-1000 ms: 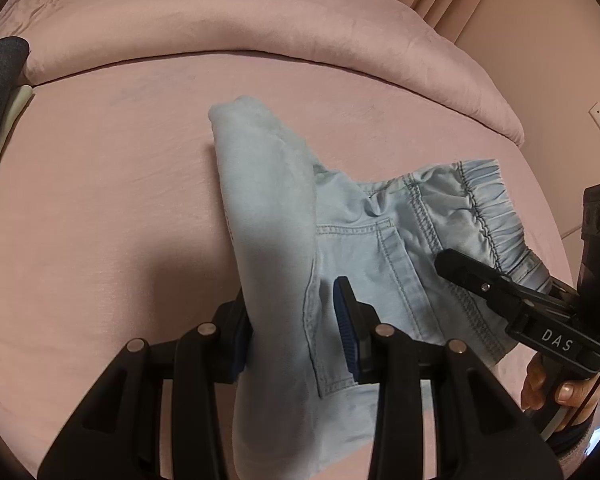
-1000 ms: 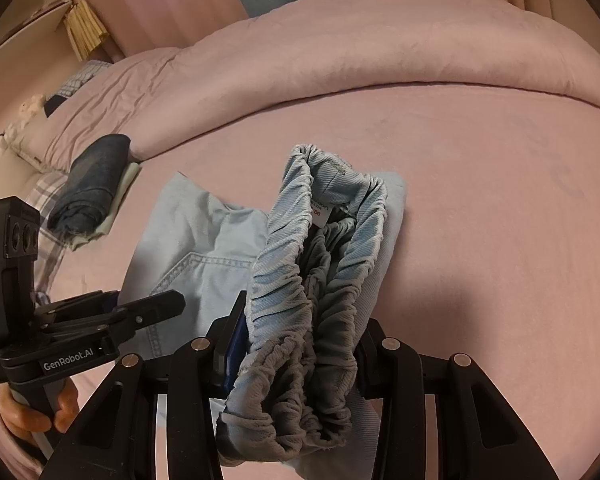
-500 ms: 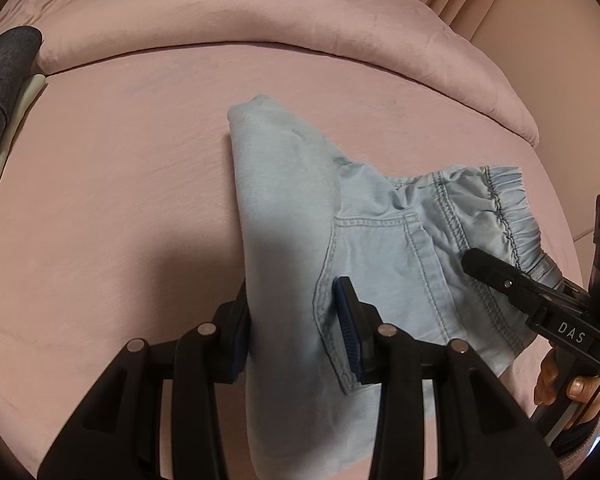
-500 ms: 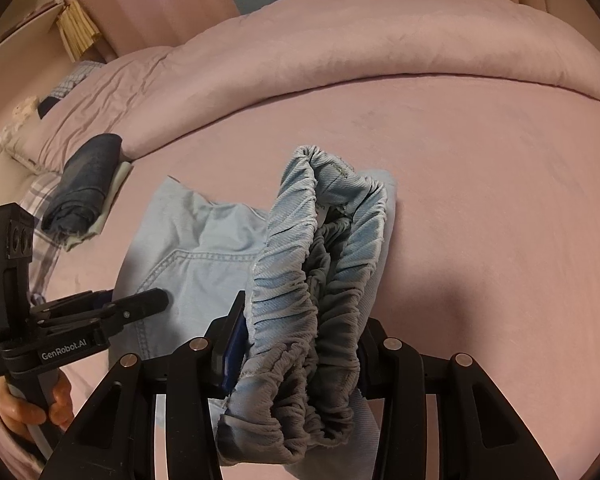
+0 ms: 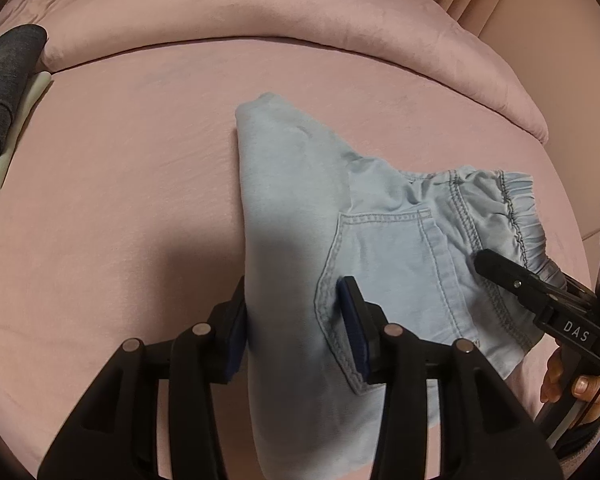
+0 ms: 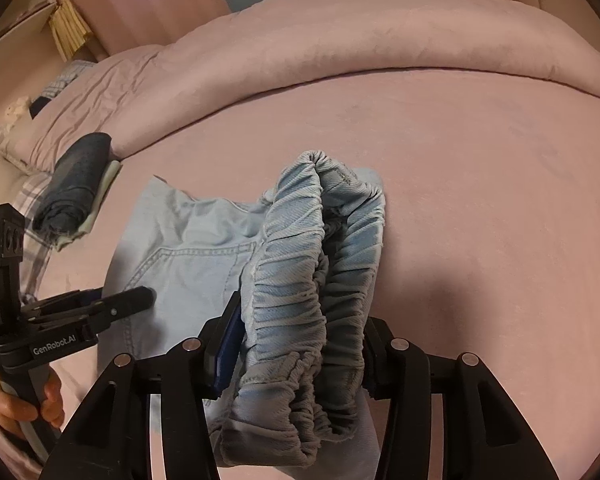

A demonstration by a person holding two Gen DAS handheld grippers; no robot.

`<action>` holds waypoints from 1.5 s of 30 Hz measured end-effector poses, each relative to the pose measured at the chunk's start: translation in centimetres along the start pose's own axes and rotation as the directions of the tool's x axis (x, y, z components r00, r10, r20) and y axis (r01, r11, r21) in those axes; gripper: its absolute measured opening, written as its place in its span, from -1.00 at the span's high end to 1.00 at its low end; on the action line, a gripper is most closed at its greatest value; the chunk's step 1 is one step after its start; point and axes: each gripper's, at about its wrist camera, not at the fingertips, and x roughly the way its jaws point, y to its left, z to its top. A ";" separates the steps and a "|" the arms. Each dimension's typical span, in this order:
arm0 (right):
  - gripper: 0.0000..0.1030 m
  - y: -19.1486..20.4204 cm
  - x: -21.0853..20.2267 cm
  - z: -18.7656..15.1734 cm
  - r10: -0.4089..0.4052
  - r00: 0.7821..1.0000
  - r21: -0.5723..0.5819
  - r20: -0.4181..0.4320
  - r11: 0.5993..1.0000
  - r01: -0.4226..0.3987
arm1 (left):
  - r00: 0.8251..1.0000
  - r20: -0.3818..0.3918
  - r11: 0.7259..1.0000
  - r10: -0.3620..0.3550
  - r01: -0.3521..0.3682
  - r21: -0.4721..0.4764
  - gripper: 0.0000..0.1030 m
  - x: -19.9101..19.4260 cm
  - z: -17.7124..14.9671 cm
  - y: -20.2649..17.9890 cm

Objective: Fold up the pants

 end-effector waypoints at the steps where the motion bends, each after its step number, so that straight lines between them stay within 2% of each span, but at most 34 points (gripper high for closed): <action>1: 0.02 -0.1 0.0 0.0 -0.003 1.000 0.000 0.000 1.000 0.003 | 1.000 -0.001 1.000 0.006 -0.006 -0.001 0.09 0.0 0.0 0.1; 11: -0.13 -0.7 0.0 -0.4 -0.029 1.000 0.005 -0.004 1.000 0.029 | 0.999 -0.004 0.999 0.050 -0.050 0.008 -0.08 0.2 -0.2 0.3; 24: -0.27 -0.8 0.1 -0.9 -0.090 0.996 -0.016 -0.015 0.996 0.090 | 0.986 -0.020 0.986 0.168 -0.167 0.023 -0.56 0.7 -0.5 0.2; 33: -0.29 -0.8 -0.1 -0.7 -0.100 0.995 -0.017 -0.024 0.995 0.099 | 0.980 -0.038 0.980 0.197 -0.196 0.026 -0.71 0.7 -0.5 0.3; 45: -0.30 -0.9 -1.2 -1.0 -0.114 0.993 -0.003 0.005 0.993 0.114 | 0.981 -0.023 0.982 0.191 -0.191 0.003 -0.72 0.0 -0.9 0.6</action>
